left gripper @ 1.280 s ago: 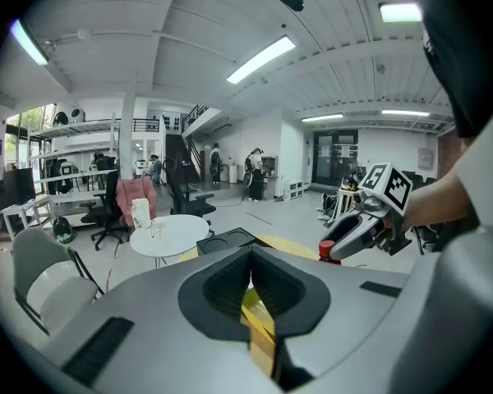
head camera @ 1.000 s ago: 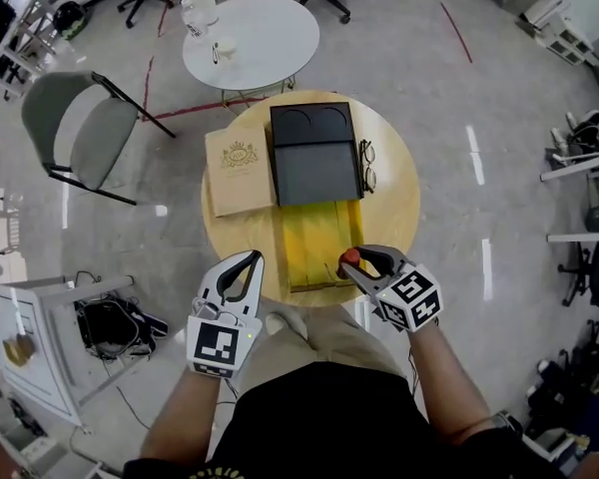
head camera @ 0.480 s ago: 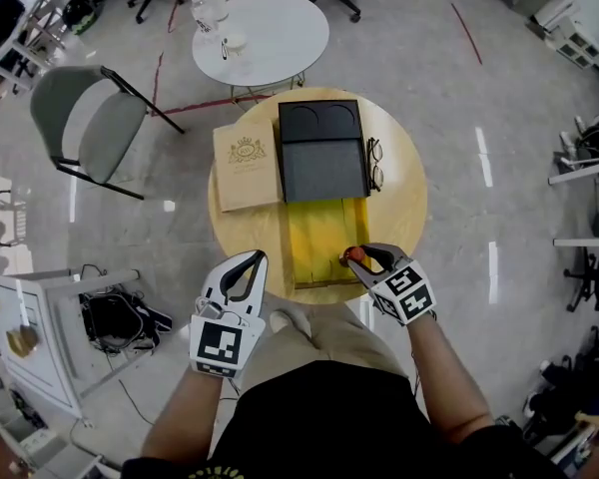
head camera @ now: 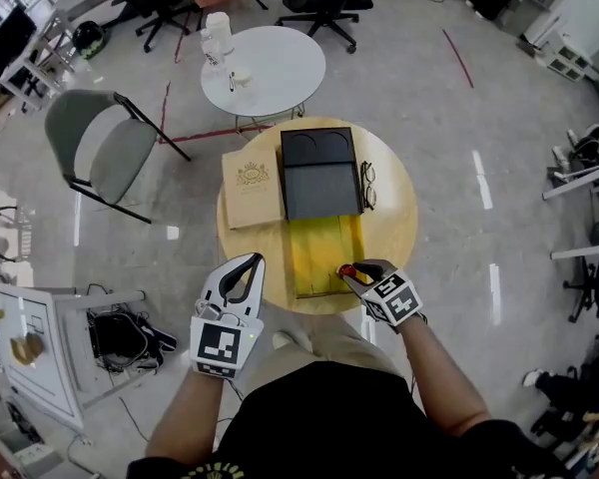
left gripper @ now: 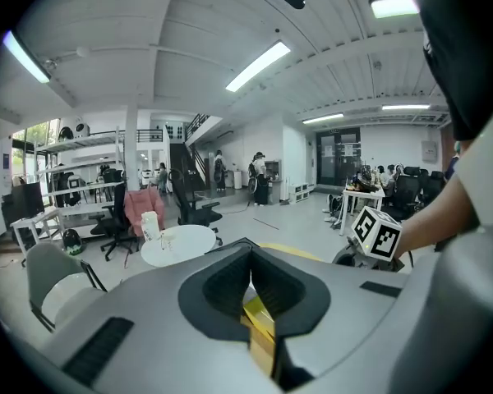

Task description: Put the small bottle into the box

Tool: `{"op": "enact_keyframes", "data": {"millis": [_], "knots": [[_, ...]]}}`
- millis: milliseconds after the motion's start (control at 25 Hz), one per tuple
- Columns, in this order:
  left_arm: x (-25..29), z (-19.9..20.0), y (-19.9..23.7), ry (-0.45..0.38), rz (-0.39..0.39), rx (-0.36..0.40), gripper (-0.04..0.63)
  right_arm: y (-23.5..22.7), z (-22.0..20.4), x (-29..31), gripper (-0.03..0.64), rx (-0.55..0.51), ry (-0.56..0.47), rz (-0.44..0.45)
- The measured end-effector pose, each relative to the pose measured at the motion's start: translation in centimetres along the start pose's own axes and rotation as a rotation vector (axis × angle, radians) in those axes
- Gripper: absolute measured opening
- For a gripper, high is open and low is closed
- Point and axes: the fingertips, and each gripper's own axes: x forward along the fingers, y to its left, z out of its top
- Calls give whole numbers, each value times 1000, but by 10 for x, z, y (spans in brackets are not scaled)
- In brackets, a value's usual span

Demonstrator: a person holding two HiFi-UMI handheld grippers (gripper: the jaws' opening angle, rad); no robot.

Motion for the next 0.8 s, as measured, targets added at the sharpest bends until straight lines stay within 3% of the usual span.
{"op": "enact_keyframes", "data": {"millis": [120, 200, 400, 800], "knots": [[-15, 10, 3, -27, 17, 1, 18, 8, 13, -17, 115, 0, -53, -9], [-26, 14, 2, -43, 23, -27, 18, 15, 25, -33, 13, 3, -117, -12], [-53, 26, -1, -99, 33, -94, 18, 35, 53, -73, 14, -13, -252, -22], [-95, 50, -7, -152, 37, -112, 18, 72, 94, -154, 14, -22, -439, -68]]}}
